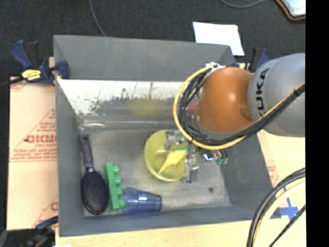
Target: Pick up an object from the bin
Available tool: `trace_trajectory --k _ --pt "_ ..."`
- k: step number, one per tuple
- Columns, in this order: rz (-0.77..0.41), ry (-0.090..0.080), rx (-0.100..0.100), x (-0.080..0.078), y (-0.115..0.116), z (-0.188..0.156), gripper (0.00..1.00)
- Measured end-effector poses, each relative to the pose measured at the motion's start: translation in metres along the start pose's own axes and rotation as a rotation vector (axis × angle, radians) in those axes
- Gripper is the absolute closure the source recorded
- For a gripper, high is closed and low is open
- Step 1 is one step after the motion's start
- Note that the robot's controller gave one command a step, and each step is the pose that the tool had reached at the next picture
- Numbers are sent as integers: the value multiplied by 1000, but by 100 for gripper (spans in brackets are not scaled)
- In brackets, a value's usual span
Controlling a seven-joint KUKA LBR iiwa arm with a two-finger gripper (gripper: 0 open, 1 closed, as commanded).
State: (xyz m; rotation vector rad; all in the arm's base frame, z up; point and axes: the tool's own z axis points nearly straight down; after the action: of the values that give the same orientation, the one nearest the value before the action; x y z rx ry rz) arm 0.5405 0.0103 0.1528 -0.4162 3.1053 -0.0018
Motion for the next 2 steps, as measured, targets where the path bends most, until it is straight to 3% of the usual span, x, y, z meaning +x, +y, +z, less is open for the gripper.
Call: trace_trajectory --k 1,2 --pt "-57 -14 4 -4 -4 -4 0" --pt "-243 -7 2 -1 12 9 0"
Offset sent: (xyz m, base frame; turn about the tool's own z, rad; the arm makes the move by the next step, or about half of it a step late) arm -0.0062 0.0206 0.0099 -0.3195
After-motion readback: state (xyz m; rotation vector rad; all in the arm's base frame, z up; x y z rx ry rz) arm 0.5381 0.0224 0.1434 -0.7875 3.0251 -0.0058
